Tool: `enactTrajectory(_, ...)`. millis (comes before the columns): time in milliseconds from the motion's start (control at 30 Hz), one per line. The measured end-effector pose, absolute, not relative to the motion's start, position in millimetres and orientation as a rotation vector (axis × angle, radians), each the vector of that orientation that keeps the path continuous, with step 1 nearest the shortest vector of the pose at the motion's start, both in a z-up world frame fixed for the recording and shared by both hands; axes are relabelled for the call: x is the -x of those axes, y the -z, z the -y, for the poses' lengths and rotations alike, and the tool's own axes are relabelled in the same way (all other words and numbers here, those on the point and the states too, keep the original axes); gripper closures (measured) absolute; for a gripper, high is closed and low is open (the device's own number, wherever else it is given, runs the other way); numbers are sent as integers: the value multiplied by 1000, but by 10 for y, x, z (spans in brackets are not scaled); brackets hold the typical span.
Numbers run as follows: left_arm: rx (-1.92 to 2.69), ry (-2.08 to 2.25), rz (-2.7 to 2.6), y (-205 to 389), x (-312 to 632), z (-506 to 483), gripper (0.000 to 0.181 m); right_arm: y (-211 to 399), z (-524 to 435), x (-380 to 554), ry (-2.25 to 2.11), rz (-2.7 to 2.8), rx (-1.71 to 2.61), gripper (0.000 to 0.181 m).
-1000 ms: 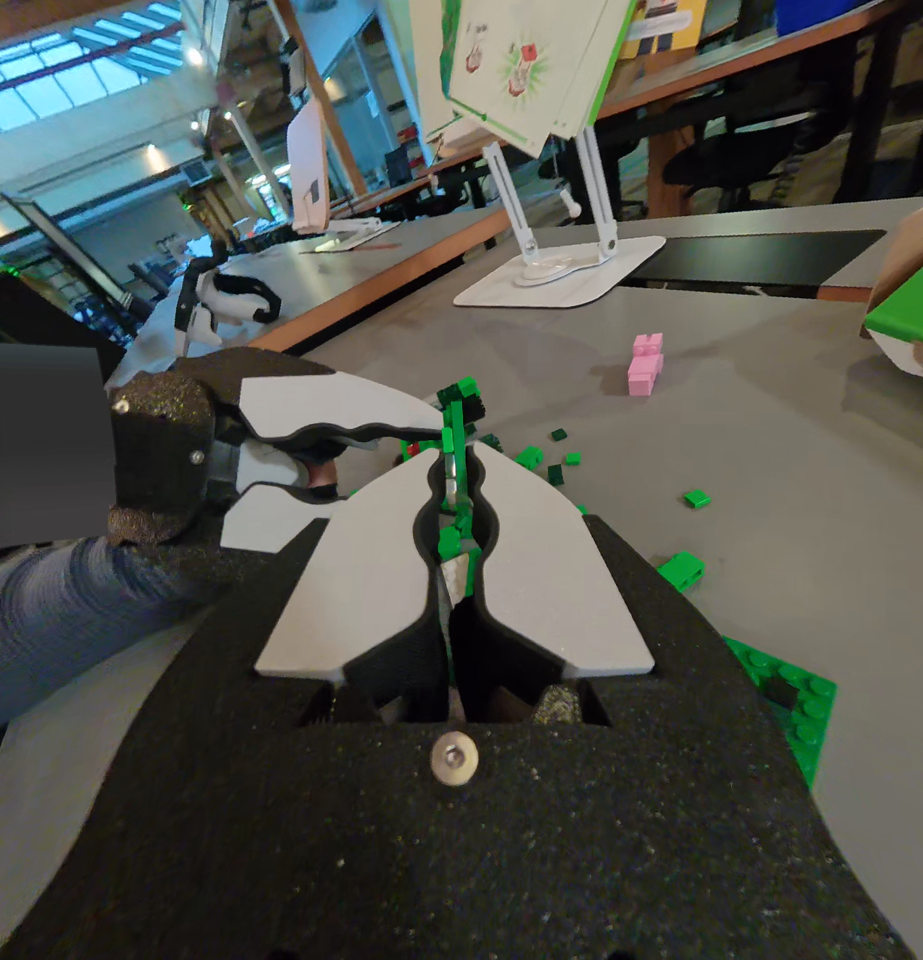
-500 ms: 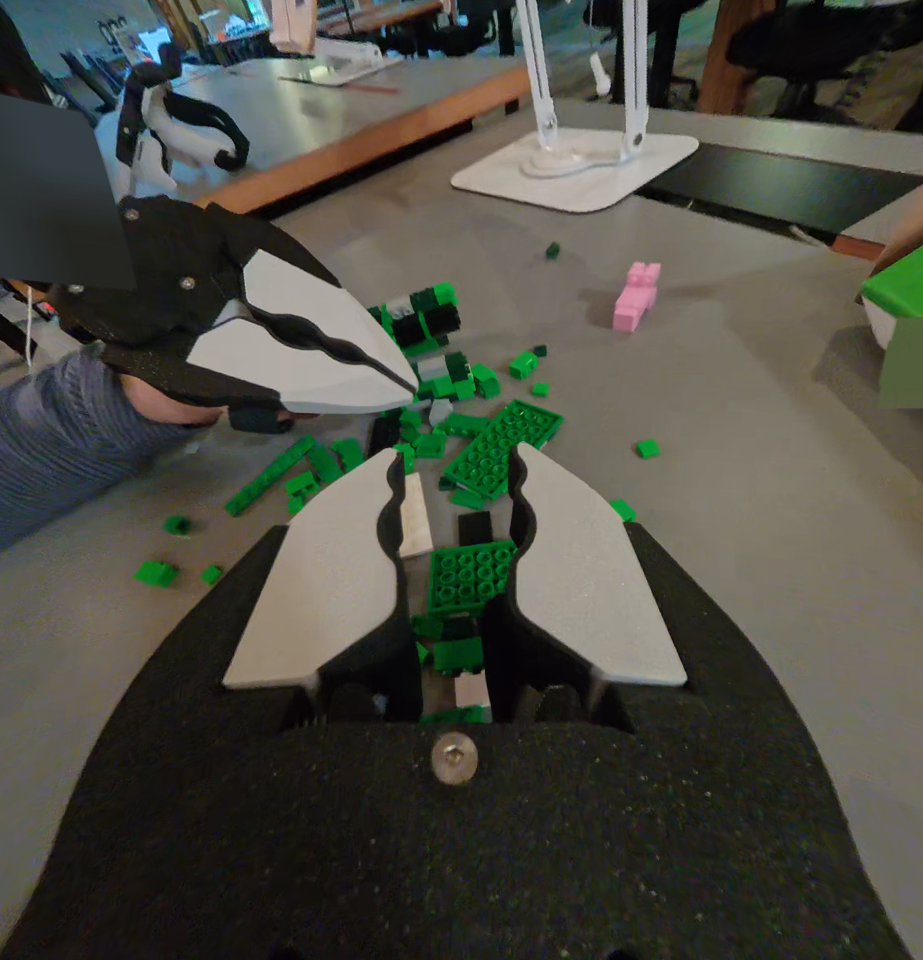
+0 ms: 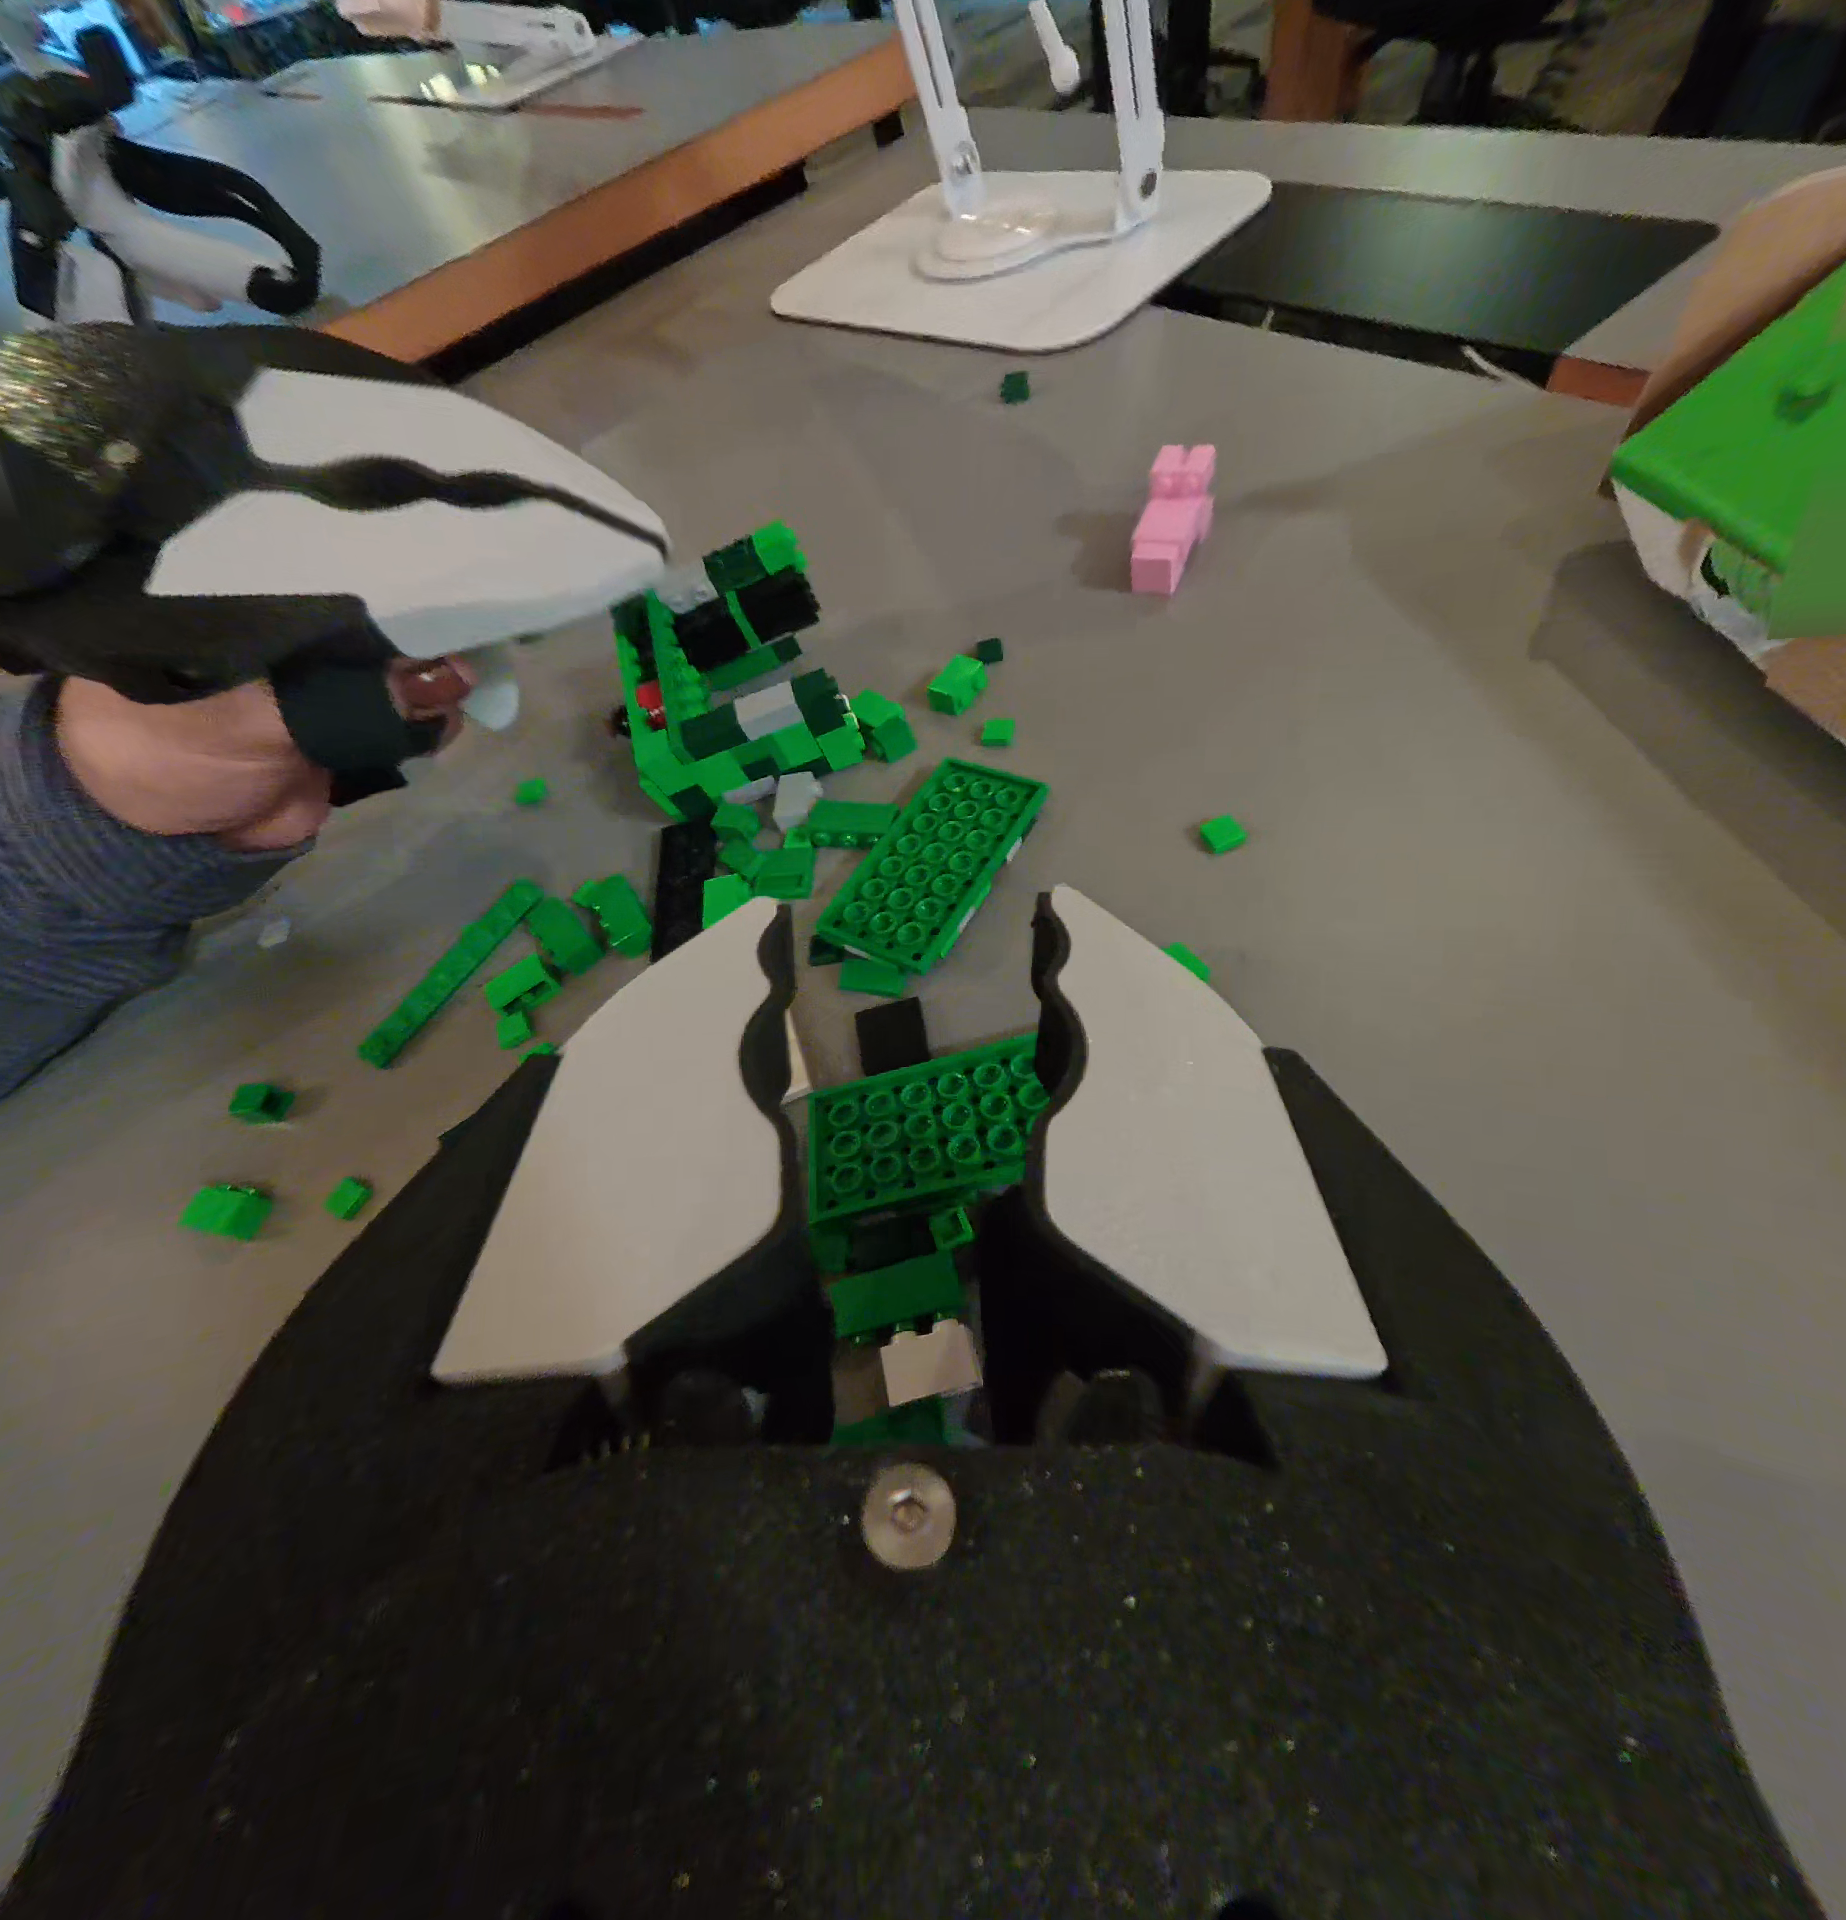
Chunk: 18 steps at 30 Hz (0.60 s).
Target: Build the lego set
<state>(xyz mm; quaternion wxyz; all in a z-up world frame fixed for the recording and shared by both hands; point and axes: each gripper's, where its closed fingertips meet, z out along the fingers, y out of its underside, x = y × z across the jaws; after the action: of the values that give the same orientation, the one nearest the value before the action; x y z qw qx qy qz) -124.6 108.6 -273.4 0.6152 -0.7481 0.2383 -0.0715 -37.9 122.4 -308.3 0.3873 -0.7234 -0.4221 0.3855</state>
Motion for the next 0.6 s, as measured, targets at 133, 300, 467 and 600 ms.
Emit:
enactTrajectory(133, 1603, 105, -487, 2520, 1310, -1074, 171, 3248, -1157, 450, -866, 1149, 1914, 132)
enactTrajectory(300, 1462, 39, -474, 2327, 1307, -998, 172, 3417, -1150, 684, -702, 1217, 1992, 128)
enactTrajectory(467, 1453, -27, -501, 2390, 1334, -1021, 176, 3548, -1287, 786, -550, 1171, 2152, 116)
enactTrajectory(600, 1468, -9, -459, 2406, 1425, -1047, 177, 3556, -1335, 803, -492, 1136, 2199, 138)
